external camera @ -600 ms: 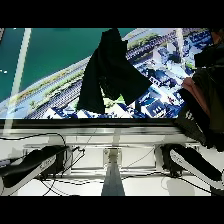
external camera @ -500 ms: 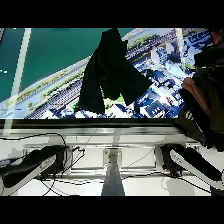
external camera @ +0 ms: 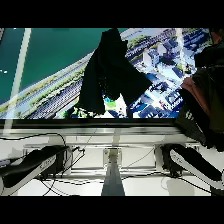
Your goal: Fold the clothes and pants, and hang the long-sleeved shirts on hangers.
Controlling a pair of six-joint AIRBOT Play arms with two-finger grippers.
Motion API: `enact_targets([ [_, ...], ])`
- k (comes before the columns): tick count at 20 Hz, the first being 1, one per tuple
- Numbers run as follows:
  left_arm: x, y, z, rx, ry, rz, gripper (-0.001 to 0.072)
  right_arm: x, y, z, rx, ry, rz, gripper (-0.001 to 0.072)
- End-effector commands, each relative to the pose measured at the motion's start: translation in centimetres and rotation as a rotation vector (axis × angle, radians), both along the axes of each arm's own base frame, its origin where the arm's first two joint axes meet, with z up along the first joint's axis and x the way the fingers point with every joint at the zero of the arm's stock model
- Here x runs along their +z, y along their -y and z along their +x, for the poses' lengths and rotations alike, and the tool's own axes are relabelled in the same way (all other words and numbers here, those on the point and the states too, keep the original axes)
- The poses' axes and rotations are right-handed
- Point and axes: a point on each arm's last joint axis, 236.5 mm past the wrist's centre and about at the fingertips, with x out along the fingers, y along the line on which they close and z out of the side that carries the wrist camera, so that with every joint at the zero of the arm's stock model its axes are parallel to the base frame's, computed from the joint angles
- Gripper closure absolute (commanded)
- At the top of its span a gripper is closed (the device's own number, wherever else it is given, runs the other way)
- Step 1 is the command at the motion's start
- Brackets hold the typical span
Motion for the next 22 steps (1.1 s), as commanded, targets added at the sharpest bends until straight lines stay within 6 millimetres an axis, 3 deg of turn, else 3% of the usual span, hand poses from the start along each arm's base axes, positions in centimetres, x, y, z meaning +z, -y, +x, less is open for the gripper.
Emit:
enact_targets([
  [1, 0.0, 0.0, 0.0, 0.001, 0.001, 0.000, 0.0006, 0.0, 0.0, 0.0, 0.001, 0.000, 0.001, 0.0683],
  [3, 0.0, 0.0, 0.0, 0.001, 0.001, 0.001, 0.0006, 0.5, -0.1, 0.7, 0.003, 0.035, 0.004, 0.0683],
  [5, 0.0, 0.0, 0.0, 0.001, 0.001, 0.000, 0.0007, 2.3, -0.9, 2.8, 0.009, 0.153, 0.043, 0.0682],
  [7, 0.0, 0.0, 0.0, 0.000, 0.001, 0.000, 0.0007, 2.3, -3.4, 2.8, 0.010, 0.144, 0.173, 0.0683],
  [9, 0.0, 0.0, 0.0, 0.000, 0.001, 0.000, 0.0007, 1.0, -6.5, 1.8, 0.083, 0.055, 0.282, 0.0683],
  [12, 0.0, 0.0, 0.0, 0.000, 0.001, 0.000, 0.0007, -4.2, -12.2, -1.4, 0.284, -0.185, 0.358, 0.0683],
  [16, 0.0, 0.0, 0.0, 0.000, 0.000, 0.000, 0.0007, -13.7, -19.9, -5.7, 0.500, -0.411, 0.313, 0.0681],
  [17, 0.0, 0.0, 0.0, 0.000, 0.000, 0.000, 0.0007, -15.8, -22.0, -6.5, 0.538, -0.426, 0.305, 0.0615],
  [19, 0.0, 0.0, 0.0, 0.000, 0.000, 0.000, 0.0007, -19.1, -26.1, -7.5, 0.610, -0.407, 0.290, 0.0331],
  [20, 0.0, 0.0, 0.0, 0.000, 0.000, 0.000, 0.0007, -20.3, -27.9, -7.6, 0.645, -0.372, 0.270, 0.0257],
  [22, 0.0, 0.0, 0.0, 0.000, 0.000, 0.000, 0.0006, -22.3, -30.5, -7.0, 0.732, -0.277, 0.168, 0.0190],
])
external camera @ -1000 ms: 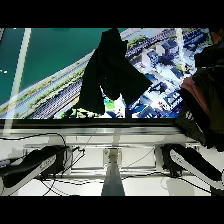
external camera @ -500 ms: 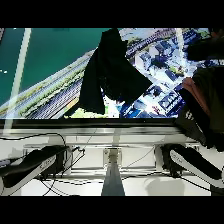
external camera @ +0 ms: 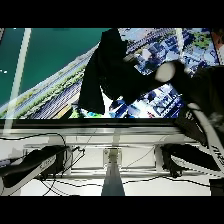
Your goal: Fold the clothes and pants, and hang the long-sleeved shirts on hangers.
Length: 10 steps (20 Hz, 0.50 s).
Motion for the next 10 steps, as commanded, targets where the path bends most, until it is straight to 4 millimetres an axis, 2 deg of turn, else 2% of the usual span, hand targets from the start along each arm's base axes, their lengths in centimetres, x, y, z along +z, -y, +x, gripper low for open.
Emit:
enact_targets([
  [1, 0.0, 0.0, 0.0, 0.000, 0.001, 0.000, 0.0007, -4.2, -5.3, 0.1, 0.143, 0.185, -0.047, 0.0153],
  [3, 0.0, 0.0, 0.0, 0.000, 0.001, 0.000, 0.0006, -5.9, -6.4, 0.1, 0.188, 0.217, -0.077, 0.0149],
  [6, 0.0, 0.0, 0.0, 0.000, 0.001, 0.000, 0.0007, -9.2, -5.9, -0.4, 0.198, 0.150, -0.139, 0.0150],
  [8, 0.0, 0.0, 0.0, 0.000, 0.001, 0.000, 0.0007, -10.1, -6.3, 0.1, 0.176, 0.149, -0.134, 0.0151],
  [10, 0.0, 0.0, 0.0, 0.000, 0.001, 0.000, 0.0007, -10.4, -6.3, 1.7, 0.092, 0.181, -0.132, 0.0150],
])
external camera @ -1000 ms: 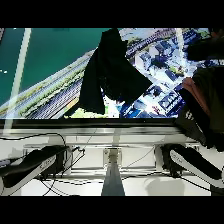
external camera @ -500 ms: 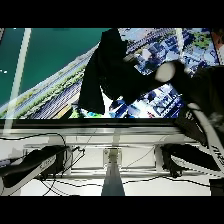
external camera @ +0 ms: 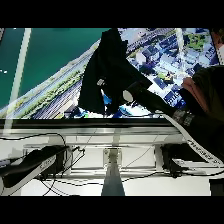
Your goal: Fold the clothes and pants, and hang the long-sleeved shirts on hangers.
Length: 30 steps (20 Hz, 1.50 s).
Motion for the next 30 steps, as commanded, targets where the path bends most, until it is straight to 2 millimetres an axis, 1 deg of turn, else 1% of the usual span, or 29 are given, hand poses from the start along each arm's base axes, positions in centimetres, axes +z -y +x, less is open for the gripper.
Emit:
enact_targets([
  [1, 0.1, 0.0, 0.0, 0.000, 0.002, 0.001, 0.0007, -1.3, -0.1, 2.4, -0.098, 0.065, -0.005, 0.0151],
  [3, 0.0, 0.0, 0.0, 0.000, 0.001, 0.000, 0.0007, -1.6, 0.7, 3.8, -0.194, 0.079, -0.007, 0.0151],
  [6, 0.0, 0.0, 0.0, 0.000, 0.001, 0.000, 0.0006, -2.0, 2.1, 5.0, -0.296, 0.056, -0.006, 0.0152],
  [8, 0.0, 0.0, 0.0, 0.000, 0.001, 0.000, 0.0007, -2.0, 2.6, 5.3, -0.315, 0.047, -0.010, 0.0152],
  [10, 0.0, 0.0, 0.0, 0.000, 0.001, 0.001, 0.0006, -1.6, 2.8, 5.2, -0.312, 0.036, -0.028, 0.0152],
  [13, 0.0, 0.0, 0.0, 0.000, 0.001, 0.000, 0.0007, -0.5, 2.4, 5.5, -0.313, 0.034, -0.023, 0.0152],
  [15, 0.0, 0.0, 0.0, 0.000, 0.001, 0.000, 0.0007, -0.4, 2.2, 4.9, -0.325, -0.001, -0.017, 0.0152],
  [17, 0.0, 0.0, 0.0, 0.000, 0.001, 0.000, 0.0006, -0.7, 2.1, 4.0, -0.334, -0.048, -0.020, 0.0134],
  [18, 0.0, 0.0, 0.0, 0.000, 0.001, 0.000, 0.0007, -1.0, 1.8, 3.6, -0.341, -0.071, -0.013, 0.0044],
  [19, 0.0, 0.0, 0.0, 0.000, 0.001, 0.000, 0.0007, -1.3, 1.6, 3.3, -0.348, -0.092, -0.007, 0.0015],
  [22, 0.0, 0.0, 0.0, 0.000, 0.001, 0.000, 0.0006, -2.8, 1.0, 2.6, -0.367, -0.150, -0.003, 0.0022],
  [24, 0.0, 0.0, 0.0, 0.000, 0.001, 0.000, 0.0006, -3.7, 0.9, 3.4, -0.366, -0.124, -0.005, 0.0038],
  [25, 0.0, 0.0, 0.0, 0.000, 0.001, 0.000, 0.0006, -3.9, 0.8, 3.9, -0.363, -0.103, -0.001, 0.0137],
  [26, 0.0, 0.0, 0.0, 0.000, 0.001, 0.000, 0.0007, -3.8, 0.8, 4.4, -0.358, -0.078, 0.003, 0.0265],
  [27, 0.0, 0.0, 0.0, 0.000, 0.001, 0.000, 0.0007, -3.7, 0.8, 4.9, -0.353, -0.055, 0.008, 0.0403],
  [28, 0.0, 0.0, 0.0, 0.000, 0.001, 0.000, 0.0006, -3.5, 0.9, 5.5, -0.343, -0.029, 0.003, 0.0565],
  [29, 0.0, 0.0, 0.0, 0.000, 0.001, 0.000, 0.0006, -3.0, 0.8, 6.1, -0.333, -0.001, 0.004, 0.0684],
  [30, 0.0, 0.0, 0.0, 0.000, 0.001, 0.000, 0.0007, -2.2, 0.6, 6.9, -0.324, 0.029, 0.011, 0.0684],
])
